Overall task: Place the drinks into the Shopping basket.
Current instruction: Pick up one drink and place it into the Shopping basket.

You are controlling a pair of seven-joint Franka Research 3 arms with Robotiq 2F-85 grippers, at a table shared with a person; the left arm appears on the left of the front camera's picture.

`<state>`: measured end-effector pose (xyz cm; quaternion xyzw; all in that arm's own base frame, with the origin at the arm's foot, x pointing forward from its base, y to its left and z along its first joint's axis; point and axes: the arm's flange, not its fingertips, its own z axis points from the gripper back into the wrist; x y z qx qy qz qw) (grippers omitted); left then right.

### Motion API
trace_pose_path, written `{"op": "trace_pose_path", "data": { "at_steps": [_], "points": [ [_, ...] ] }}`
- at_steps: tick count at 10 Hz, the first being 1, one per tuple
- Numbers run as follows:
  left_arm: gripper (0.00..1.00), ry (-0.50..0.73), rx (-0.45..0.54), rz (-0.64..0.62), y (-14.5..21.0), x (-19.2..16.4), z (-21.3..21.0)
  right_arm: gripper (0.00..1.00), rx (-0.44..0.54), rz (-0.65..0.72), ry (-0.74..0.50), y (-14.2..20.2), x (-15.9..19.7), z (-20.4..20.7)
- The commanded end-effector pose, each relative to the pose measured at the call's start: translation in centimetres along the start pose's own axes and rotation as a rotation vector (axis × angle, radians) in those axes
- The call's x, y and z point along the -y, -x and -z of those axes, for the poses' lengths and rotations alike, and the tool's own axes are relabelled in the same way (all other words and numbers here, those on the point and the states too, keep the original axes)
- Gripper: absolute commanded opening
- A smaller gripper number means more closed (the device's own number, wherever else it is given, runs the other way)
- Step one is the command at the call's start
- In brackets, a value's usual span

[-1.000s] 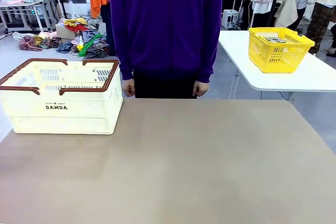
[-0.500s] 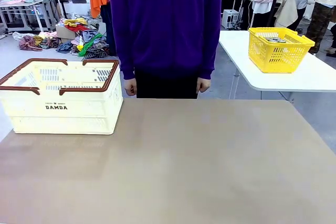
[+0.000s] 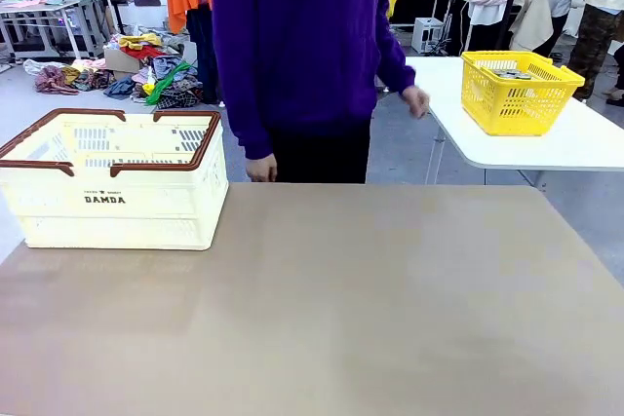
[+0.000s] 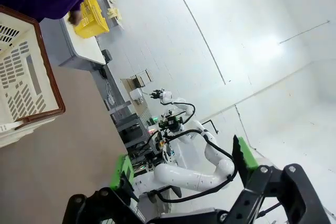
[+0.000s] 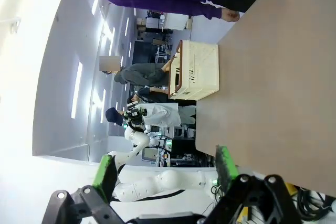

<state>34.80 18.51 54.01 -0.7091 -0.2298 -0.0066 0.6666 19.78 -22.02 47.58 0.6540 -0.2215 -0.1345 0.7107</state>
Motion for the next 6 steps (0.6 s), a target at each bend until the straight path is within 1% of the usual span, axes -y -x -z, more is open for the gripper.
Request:
{"op": "trace_pose_path", "data": {
  "at_steps": [1, 6],
  "points": [
    [1.0, 0.008, -0.013, 0.013, 0.06, 0.12, -0.1, 1.0, 0.001, -0.026, -0.012, -0.23, -0.21, -0.09],
    [1.0, 0.008, -0.013, 0.013, 0.06, 0.12, -0.1, 1.0, 0.001, -0.026, -0.012, -0.23, -0.21, -0.09]
  ]
}}
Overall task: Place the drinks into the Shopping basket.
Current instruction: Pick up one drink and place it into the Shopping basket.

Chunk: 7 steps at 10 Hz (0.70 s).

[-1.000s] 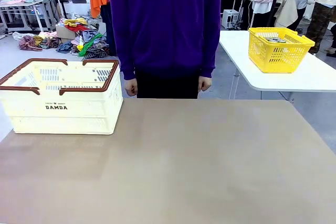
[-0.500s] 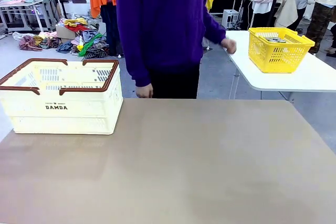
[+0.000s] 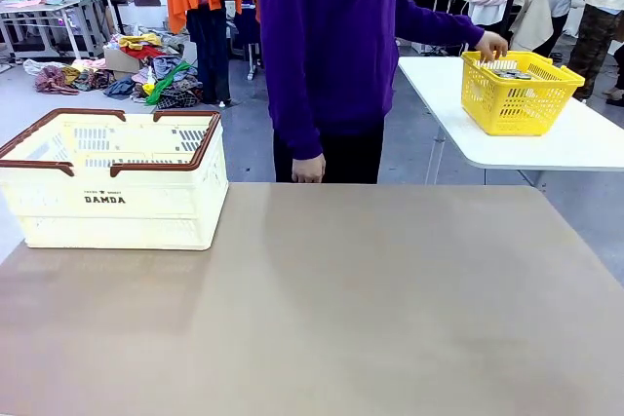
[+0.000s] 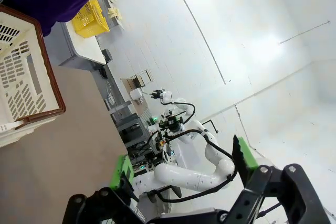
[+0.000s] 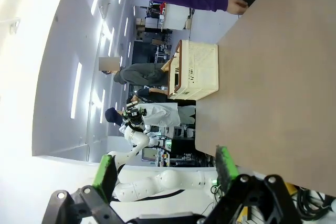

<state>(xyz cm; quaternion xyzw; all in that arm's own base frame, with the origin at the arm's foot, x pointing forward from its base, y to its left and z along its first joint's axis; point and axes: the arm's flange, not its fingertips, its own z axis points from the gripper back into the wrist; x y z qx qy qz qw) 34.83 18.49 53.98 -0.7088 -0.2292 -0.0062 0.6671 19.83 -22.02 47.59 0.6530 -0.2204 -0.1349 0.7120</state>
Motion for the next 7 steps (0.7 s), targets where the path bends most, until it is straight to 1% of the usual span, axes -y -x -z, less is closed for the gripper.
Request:
{"op": "trace_pose_path", "data": {
  "at_steps": [1, 7],
  "points": [
    [1.0, 0.01, -0.013, 0.015, 0.08, 0.16, -0.12, 1.0, 0.003, -0.027, -0.015, -0.18, -0.2, -0.11],
    [1.0, 0.01, -0.013, 0.015, 0.08, 0.16, -0.12, 1.0, 0.003, -0.027, -0.015, -0.18, -0.2, -0.11]
  ]
}}
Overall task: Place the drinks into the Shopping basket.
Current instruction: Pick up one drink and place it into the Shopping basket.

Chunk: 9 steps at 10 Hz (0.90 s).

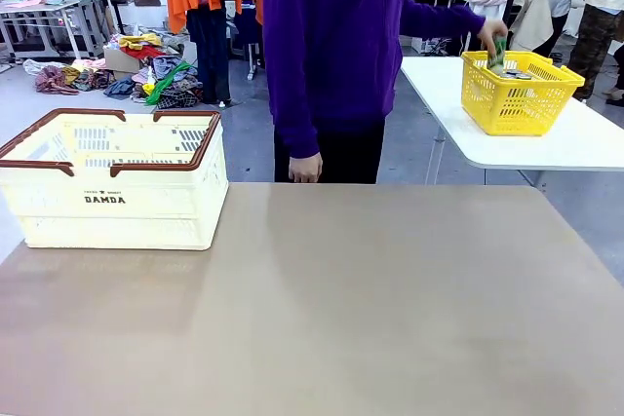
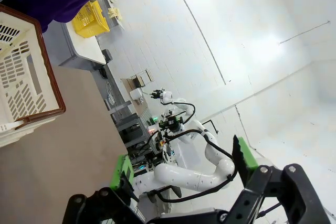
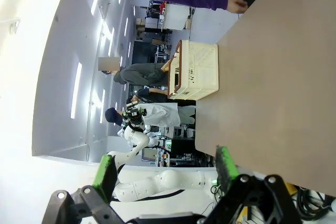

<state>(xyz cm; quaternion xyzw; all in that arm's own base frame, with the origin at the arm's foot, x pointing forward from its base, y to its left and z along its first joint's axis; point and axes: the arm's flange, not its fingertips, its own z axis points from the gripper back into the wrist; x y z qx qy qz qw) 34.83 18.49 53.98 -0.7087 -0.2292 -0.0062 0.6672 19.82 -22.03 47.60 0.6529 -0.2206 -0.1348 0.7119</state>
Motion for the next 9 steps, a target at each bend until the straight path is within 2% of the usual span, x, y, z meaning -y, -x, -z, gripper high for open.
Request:
{"op": "trace_pose_path", "data": {
  "at_steps": [1, 9],
  "points": [
    [1.0, 0.01, -0.013, 0.015, 0.08, 0.16, -0.12, 1.0, 0.002, -0.027, -0.015, -0.19, -0.2, -0.1],
    [1.0, 0.01, -0.013, 0.015, 0.08, 0.16, -0.12, 1.0, 0.002, -0.027, -0.015, -0.19, -0.2, -0.1]
  ]
}}
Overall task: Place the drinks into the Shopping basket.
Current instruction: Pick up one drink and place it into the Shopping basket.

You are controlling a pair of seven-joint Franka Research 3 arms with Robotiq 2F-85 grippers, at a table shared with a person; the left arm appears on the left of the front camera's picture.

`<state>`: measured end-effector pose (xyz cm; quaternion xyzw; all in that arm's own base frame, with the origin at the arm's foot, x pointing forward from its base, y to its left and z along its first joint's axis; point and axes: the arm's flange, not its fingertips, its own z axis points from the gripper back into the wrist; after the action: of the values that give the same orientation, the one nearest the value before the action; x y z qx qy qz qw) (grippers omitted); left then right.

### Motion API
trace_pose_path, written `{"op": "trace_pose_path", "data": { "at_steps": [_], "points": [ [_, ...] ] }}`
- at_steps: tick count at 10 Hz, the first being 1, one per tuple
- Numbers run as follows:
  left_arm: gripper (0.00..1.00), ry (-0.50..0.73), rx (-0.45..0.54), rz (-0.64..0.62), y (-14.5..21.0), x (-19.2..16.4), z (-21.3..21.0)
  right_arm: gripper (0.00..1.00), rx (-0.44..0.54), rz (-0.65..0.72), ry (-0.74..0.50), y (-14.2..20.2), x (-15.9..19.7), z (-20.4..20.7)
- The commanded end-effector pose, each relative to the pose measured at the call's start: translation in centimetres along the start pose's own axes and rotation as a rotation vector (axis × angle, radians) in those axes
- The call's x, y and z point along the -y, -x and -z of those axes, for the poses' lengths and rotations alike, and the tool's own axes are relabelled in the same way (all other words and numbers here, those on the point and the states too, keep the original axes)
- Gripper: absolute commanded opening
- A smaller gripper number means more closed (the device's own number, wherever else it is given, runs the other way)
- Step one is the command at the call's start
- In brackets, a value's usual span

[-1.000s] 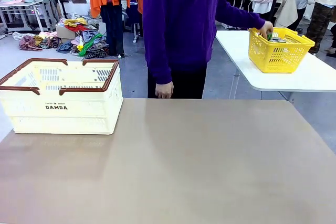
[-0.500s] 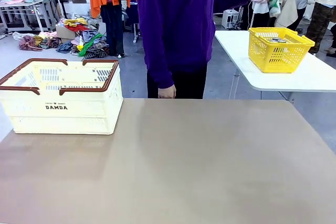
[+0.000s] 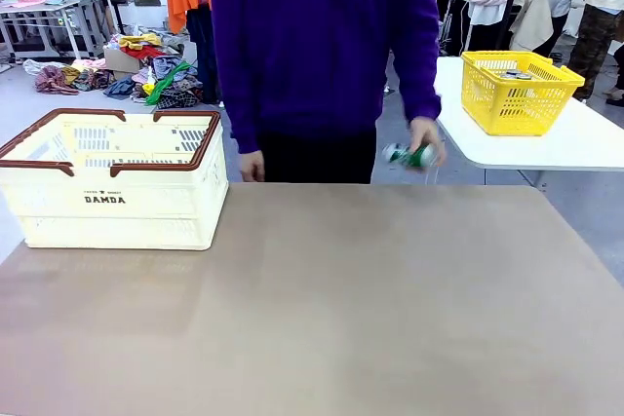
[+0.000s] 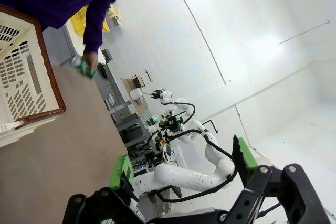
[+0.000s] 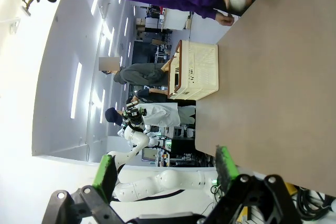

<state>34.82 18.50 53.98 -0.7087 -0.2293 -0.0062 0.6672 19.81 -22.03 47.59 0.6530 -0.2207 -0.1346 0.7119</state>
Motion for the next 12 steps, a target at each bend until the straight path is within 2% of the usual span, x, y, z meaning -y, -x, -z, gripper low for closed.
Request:
{"op": "trace_pose_path", "data": {
  "at_steps": [1, 12],
  "points": [
    [1.0, 0.01, -0.013, 0.015, 0.07, 0.16, -0.11, 1.0, 0.003, -0.026, -0.015, -0.19, -0.2, -0.1],
    [1.0, 0.01, -0.013, 0.015, 0.07, 0.16, -0.11, 1.0, 0.003, -0.026, -0.015, -0.19, -0.2, -0.1]
  ]
}}
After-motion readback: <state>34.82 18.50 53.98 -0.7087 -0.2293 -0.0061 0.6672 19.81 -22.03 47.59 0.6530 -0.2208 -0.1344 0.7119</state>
